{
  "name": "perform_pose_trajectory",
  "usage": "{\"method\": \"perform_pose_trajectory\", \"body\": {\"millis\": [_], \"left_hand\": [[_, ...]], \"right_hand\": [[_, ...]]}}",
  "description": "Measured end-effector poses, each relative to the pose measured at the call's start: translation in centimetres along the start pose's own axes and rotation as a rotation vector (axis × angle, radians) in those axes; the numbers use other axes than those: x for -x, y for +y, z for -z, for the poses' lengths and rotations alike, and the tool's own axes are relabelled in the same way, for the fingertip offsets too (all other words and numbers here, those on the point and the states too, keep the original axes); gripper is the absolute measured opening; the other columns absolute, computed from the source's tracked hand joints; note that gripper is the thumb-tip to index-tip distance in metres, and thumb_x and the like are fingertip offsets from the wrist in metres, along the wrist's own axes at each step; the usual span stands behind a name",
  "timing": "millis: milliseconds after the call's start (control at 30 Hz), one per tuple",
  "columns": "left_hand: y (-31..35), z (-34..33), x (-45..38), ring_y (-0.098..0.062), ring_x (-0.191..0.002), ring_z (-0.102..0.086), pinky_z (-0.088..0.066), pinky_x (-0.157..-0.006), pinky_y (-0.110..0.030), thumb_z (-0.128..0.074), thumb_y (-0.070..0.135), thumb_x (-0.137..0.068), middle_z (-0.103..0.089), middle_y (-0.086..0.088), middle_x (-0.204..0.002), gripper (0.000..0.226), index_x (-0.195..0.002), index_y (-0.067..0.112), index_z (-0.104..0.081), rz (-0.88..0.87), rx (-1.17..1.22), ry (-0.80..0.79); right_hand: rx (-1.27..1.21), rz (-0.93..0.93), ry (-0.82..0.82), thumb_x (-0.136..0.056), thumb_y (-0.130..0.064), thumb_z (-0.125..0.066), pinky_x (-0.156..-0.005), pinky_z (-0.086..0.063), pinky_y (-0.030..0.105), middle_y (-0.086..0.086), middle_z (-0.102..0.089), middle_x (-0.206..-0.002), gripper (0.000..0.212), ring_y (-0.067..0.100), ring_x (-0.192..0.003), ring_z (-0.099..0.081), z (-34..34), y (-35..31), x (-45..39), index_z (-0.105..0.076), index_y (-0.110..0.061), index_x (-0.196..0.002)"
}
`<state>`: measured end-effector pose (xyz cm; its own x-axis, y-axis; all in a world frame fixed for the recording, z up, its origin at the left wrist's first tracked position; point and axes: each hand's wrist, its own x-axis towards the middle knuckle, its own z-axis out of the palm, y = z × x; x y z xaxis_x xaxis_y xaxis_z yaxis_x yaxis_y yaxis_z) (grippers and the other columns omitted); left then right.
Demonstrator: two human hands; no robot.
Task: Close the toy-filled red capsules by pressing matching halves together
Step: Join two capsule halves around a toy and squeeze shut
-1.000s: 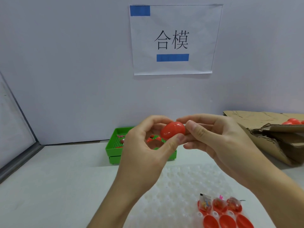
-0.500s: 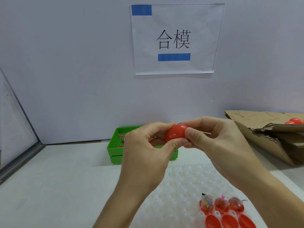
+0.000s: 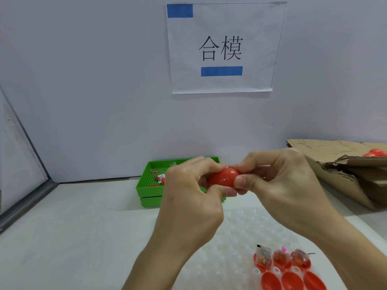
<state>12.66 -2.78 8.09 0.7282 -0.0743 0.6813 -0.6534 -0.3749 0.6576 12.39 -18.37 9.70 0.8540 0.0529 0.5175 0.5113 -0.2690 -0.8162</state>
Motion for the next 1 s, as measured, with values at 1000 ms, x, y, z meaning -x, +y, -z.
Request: {"method": "perform_pose_trajectory", "body": {"millis": [1000], "left_hand": [[-1.1, 1.0, -0.9, -0.010, -0.098, -0.070, -0.059, -0.085, -0.038, -0.075, 0.016, -0.087, -0.074, 0.009, -0.098, 0.031, -0.114, 0.028, -0.068, 0.171, 0.183, -0.144]], "right_hand": [[-0.385, -0.187, -0.068, -0.071, -0.040, -0.069, -0.072, -0.058, 0.024, 0.015, -0.076, -0.088, 0.039, 0.027, -0.080, -0.074, 0.5, 0.9, -0.7, -0.077, -0.013, -0.098]]}}
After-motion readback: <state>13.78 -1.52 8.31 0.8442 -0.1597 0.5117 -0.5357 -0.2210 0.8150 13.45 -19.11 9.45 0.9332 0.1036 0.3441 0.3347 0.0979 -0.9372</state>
